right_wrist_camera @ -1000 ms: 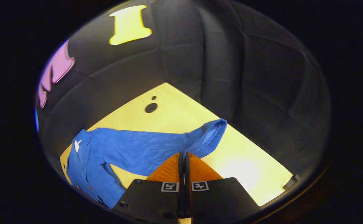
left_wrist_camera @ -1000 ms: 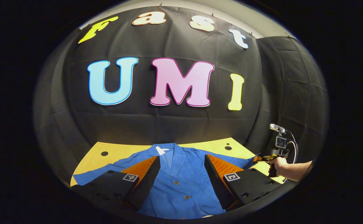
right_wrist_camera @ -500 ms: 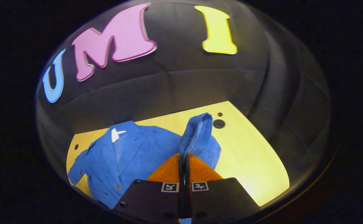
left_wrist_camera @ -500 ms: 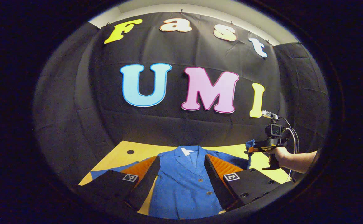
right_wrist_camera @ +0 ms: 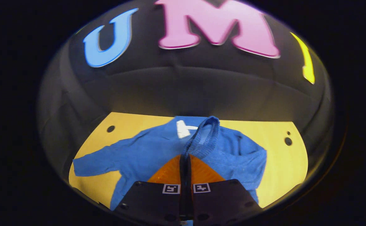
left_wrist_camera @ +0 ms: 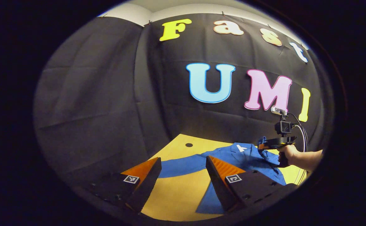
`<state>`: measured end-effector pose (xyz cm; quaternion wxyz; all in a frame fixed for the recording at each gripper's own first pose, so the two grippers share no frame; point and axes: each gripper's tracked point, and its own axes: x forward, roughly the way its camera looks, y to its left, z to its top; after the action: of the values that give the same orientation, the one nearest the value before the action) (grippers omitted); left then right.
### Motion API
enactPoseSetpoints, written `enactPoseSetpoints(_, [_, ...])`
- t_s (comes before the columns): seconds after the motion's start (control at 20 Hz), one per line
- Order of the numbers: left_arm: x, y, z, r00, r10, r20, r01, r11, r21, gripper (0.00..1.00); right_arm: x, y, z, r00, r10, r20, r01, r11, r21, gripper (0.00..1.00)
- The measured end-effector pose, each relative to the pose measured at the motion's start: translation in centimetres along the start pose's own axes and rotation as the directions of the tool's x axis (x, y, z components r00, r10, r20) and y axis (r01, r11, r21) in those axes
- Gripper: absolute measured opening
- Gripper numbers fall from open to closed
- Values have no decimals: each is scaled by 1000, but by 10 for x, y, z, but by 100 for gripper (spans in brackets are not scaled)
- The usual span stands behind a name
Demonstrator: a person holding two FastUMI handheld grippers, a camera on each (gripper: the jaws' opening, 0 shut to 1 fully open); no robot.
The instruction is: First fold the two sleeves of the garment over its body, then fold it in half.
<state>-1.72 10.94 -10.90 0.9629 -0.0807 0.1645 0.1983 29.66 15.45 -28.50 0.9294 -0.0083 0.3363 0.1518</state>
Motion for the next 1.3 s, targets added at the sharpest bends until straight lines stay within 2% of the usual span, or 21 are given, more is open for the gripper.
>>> enactPoseSetpoints(0.15, [-14, 41, -16, 995, 91, -32, -91, 995, -29, 82, 35, 71, -17, 998, 49, -32, -50, 999, -21, 1])
enactPoseSetpoints(0.2, [-21, 55, -22, 992, 119, -44, -121, 992, -37, 82, 52, 91, -26, 998, 54, -41, -54, 998, -20, 5])
enactPoseSetpoints(0.25, [-27, 65, -25, 989, 140, -49, -142, 989, -51, 82, 71, 107, -34, 998, 45, -47, -46, 999, -29, 21])
enactPoseSetpoints(0.4, [-30, 86, -36, 984, 166, -60, -171, 979, -112, 82, 80, 125, -43, 999, 28, -32, -31, 995, -94, 99])
enactPoseSetpoints(0.45, [-26, 89, -42, 983, 170, -73, -178, 977, -120, 82, 77, 128, -45, 999, 24, -30, -27, 994, -105, 90])
enactPoseSetpoints(0.5, [-23, 96, -51, 980, 176, -92, -187, 974, -131, 82, 74, 130, -45, 999, 24, -27, -27, 994, -109, 97])
enactPoseSetpoints(0.6, [-10, 104, -56, 980, 176, -95, -189, 968, -165, 84, 65, 133, -37, 999, 35, 14, -34, 994, -105, 93])
enactPoseSetpoints(0.65, [3, 107, -58, 981, 171, -90, -185, 965, -184, 81, 58, 133, -32, 998, 41, 44, -36, 994, -104, 97])
enactPoseSetpoints(0.7, [17, 111, -60, 982, 167, -90, -183, 962, -201, 82, 49, 132, -28, 997, 45, 69, -37, 993, -110, 93])
enactPoseSetpoints(0.75, [35, 114, -66, 983, 155, -94, -172, 961, -218, 82, 41, 131, -23, 993, 52, 102, -40, 992, -117, 97])
enactPoseSetpoints(0.8, [55, 113, -72, 986, 132, -97, -152, 959, -239, 82, 32, 132, -17, 989, 58, 134, -41, 991, -129, 93])
enactPoseSetpoints(0.85, [76, 113, -80, 988, 107, -109, -132, 955, -266, 84, 21, 132, -12, 985, 64, 163, -40, 989, -145, 97])
enactPoseSetpoints(0.95, [119, 118, -106, 981, 52, -185, -110, 941, -319, 81, -5, 139, -8, 974, 101, 204, -63, 981, -184, 97])
enactPoseSetpoints(1.0, [142, 124, -122, 974, 50, -220, -121, 938, -325, 80, -18, 141, -6, 967, 115, 229, -70, 978, -195, 97])
enactPoseSetpoints(1.05, [164, 128, -132, 965, 56, -255, -140, 935, -325, 89, -31, 143, -2, 957, 131, 258, -82, 978, -194, 98])
enactPoseSetpoints(1.15, [198, 133, -141, 954, 72, -290, -162, 940, -299, 84, -57, 144, 2, 935, 159, 316, -112, 980, -162, 94])
enactPoseSetpoints(1.2, [216, 132, -147, 948, 70, -310, -161, 946, -280, 85, -72, 142, 1, 927, 169, 334, -128, 981, -143, 97])
enactPoseSetpoints(1.3, [234, 124, -155, 935, 38, -352, -136, 956, -259, 84, -89, 129, -3, 919, 182, 350, -137, 979, -149, 96])
